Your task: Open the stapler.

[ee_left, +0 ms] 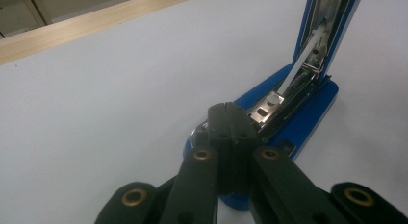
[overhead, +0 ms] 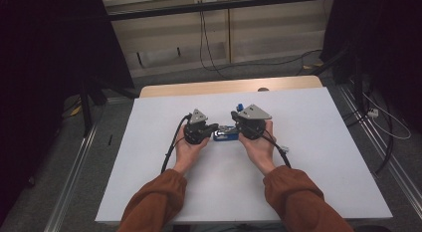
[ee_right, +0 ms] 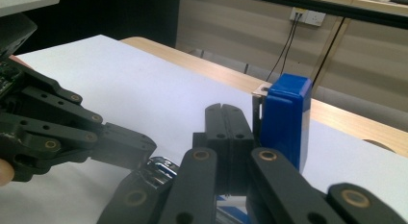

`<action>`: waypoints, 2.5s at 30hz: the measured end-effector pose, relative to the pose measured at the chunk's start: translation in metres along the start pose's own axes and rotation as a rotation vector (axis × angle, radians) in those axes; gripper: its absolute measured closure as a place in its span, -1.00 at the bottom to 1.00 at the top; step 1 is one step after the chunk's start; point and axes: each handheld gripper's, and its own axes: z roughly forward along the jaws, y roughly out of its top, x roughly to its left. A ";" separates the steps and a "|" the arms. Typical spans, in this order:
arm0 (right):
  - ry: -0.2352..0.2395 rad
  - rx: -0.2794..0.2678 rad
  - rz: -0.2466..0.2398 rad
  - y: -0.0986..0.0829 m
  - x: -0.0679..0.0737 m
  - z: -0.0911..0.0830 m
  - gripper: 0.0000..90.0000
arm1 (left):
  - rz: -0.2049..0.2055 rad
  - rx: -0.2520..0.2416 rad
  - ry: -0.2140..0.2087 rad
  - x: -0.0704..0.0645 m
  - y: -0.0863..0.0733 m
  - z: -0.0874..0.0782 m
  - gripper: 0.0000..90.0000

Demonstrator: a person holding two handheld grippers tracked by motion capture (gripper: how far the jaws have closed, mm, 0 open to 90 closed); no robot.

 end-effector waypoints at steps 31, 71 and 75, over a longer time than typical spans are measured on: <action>-0.054 0.000 0.020 0.002 -0.013 -0.012 1.00 | -0.005 0.001 -0.003 0.000 0.000 0.000 1.00; -0.086 0.053 0.086 -0.016 -0.047 -0.026 1.00 | 0.003 0.003 0.001 -0.001 0.000 0.000 1.00; -0.077 0.054 0.077 -0.018 -0.047 -0.028 1.00 | 0.000 0.003 0.001 -0.001 -0.001 0.000 1.00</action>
